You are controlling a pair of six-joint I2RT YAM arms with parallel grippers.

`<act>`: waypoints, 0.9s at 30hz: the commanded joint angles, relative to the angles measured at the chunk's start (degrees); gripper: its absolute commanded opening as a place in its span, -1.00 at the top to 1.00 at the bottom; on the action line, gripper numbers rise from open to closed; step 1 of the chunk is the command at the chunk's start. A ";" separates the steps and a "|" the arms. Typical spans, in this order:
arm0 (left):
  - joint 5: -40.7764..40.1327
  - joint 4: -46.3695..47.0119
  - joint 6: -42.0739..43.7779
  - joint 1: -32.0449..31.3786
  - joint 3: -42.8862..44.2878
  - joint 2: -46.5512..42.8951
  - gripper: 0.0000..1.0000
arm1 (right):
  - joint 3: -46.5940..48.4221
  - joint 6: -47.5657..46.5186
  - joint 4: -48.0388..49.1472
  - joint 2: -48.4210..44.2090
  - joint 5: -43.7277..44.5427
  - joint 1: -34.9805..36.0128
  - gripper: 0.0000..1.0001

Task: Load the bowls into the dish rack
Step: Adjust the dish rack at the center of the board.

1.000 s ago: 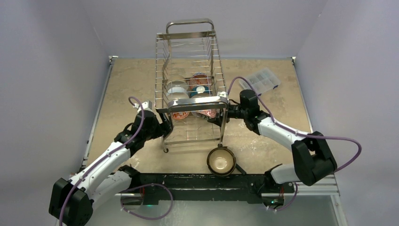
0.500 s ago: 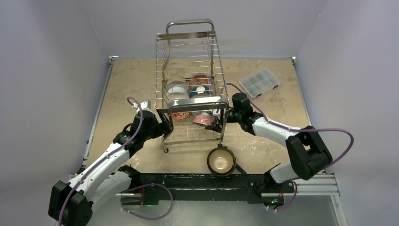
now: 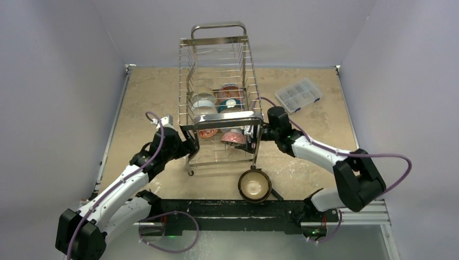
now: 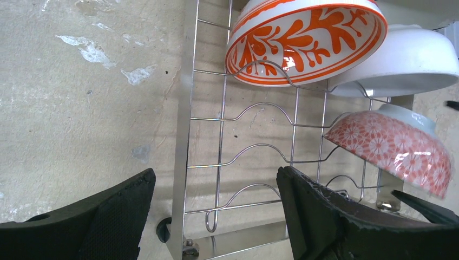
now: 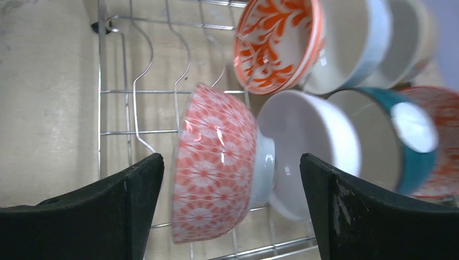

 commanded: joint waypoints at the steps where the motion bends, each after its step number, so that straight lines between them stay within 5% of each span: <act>1: -1.40 0.75 0.94 0.35 1.74 -0.96 -0.65 | -2.99 1.54 7.20 -7.09 0.45 0.36 -0.97; 12: -2.62 -0.38 0.69 0.35 1.99 -1.36 -0.66 | -6.66 9.30 12.42 -13.90 9.19 0.36 -0.98; 19: -0.56 0.45 0.15 0.35 1.43 0.70 -0.64 | -11.17 25.22 20.70 -17.12 23.58 0.19 -0.98; 27: 5.21 6.42 -0.43 0.28 -1.19 2.73 -0.50 | -11.02 36.89 22.35 -15.01 25.98 -1.28 -0.98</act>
